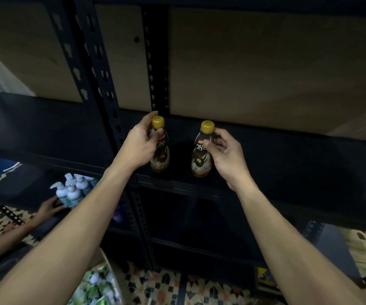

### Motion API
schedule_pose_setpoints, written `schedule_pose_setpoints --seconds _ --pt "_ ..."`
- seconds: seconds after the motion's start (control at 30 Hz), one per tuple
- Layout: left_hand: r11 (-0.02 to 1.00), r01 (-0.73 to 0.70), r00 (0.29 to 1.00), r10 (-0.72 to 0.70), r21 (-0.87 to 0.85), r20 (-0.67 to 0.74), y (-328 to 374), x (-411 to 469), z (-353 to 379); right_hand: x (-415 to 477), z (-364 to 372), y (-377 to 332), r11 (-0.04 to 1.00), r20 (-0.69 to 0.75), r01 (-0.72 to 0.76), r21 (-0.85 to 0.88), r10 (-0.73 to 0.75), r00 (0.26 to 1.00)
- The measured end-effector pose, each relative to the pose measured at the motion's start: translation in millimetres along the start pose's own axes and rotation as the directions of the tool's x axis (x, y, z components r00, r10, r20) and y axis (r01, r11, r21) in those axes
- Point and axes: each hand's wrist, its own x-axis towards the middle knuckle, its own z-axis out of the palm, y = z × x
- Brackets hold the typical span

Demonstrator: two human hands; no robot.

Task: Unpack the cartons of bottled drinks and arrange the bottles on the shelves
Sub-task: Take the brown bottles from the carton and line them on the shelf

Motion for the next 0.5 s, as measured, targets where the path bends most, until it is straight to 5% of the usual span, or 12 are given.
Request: schedule_pose_setpoints --seconds 0.5 --pt "0.972 0.177 0.984 -0.171 0.154 -0.05 28.3 -18.6 2.6 -6.9 -2.4 20.1 0.974 0.164 -0.1 -0.202 0.134 0.977"
